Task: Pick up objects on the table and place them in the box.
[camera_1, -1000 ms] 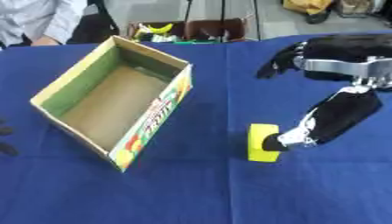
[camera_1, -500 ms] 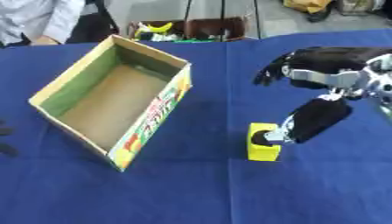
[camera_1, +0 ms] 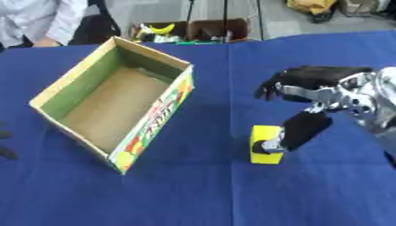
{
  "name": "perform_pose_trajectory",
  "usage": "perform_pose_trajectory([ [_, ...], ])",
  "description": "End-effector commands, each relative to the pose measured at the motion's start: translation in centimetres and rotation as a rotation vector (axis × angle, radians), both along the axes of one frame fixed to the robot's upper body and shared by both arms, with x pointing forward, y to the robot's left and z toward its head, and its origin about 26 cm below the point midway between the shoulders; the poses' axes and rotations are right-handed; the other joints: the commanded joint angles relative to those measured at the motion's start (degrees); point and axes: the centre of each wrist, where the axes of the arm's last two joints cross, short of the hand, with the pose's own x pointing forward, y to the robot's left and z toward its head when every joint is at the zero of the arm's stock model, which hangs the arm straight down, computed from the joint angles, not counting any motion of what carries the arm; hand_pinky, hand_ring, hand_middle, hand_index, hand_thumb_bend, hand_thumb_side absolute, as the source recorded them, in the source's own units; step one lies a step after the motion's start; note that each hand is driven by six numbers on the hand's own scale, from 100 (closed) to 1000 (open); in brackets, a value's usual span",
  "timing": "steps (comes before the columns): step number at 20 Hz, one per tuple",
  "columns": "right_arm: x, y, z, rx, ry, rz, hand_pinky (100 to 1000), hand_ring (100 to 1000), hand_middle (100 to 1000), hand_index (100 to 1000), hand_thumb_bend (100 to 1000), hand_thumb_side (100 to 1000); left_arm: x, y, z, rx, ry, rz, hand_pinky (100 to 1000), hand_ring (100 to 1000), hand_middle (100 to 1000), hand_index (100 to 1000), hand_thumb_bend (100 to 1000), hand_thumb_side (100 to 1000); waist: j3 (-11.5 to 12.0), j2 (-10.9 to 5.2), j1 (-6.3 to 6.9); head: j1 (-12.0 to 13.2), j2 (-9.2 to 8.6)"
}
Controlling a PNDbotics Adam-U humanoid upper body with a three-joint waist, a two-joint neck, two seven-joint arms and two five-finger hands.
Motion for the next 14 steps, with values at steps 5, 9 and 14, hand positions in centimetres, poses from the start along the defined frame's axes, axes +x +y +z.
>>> perform_pose_trajectory([
  [5,0.3,-0.4,0.3,-0.026,0.016,-0.012,828,858,790,913,515,528,-0.1,0.0,0.8,0.015,-0.025,-0.006,459,689,699,931,178,1000,0.19,-0.87,-0.05,-0.21,-0.81],
  [9,0.6,-0.6,-0.1,-0.037,0.031,-0.015,827,856,774,903,502,511,-0.1,0.0,0.8,0.014,-0.025,-0.007,459,689,699,931,178,1000,0.17,-0.81,-0.05,-0.18,-0.89],
  [14,0.9,-0.7,-0.7,-0.058,0.041,-0.024,808,830,705,858,485,492,-0.1,0.0,0.8,0.015,-0.026,-0.008,460,689,698,931,176,1000,0.15,-0.72,0.00,-0.24,-1.08],
])
